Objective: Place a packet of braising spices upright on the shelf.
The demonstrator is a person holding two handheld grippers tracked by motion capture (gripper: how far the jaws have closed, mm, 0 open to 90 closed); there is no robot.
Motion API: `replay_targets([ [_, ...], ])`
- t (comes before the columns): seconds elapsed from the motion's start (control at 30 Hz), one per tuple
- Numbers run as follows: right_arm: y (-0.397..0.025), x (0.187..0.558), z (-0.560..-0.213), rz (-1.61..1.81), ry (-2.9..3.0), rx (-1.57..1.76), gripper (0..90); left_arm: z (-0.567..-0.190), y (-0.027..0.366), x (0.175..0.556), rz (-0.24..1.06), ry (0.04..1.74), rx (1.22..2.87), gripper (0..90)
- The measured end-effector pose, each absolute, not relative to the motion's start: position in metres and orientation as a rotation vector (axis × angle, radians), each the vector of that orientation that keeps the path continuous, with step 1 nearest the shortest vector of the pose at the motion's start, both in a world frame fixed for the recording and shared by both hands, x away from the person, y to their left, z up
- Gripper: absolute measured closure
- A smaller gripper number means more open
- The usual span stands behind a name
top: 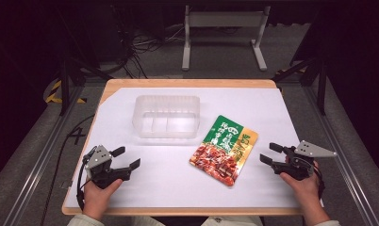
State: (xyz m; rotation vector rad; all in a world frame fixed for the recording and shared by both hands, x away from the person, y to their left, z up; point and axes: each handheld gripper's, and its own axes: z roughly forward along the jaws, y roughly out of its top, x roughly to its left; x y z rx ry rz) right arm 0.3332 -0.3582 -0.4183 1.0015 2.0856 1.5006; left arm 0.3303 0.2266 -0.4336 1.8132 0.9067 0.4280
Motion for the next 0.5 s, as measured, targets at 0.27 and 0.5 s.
replay_targets([
  [0.27,-0.355,0.341,-0.406,1.493,2.081,1.01,33.4,-0.434,0.226,0.33,0.43,0.915,1.814,21.8],
  [0.5,-0.346,0.358,-0.391,1.482,2.102,1.029,32.3,-0.435,0.226,0.331,0.435,0.918,1.818,21.8],
])
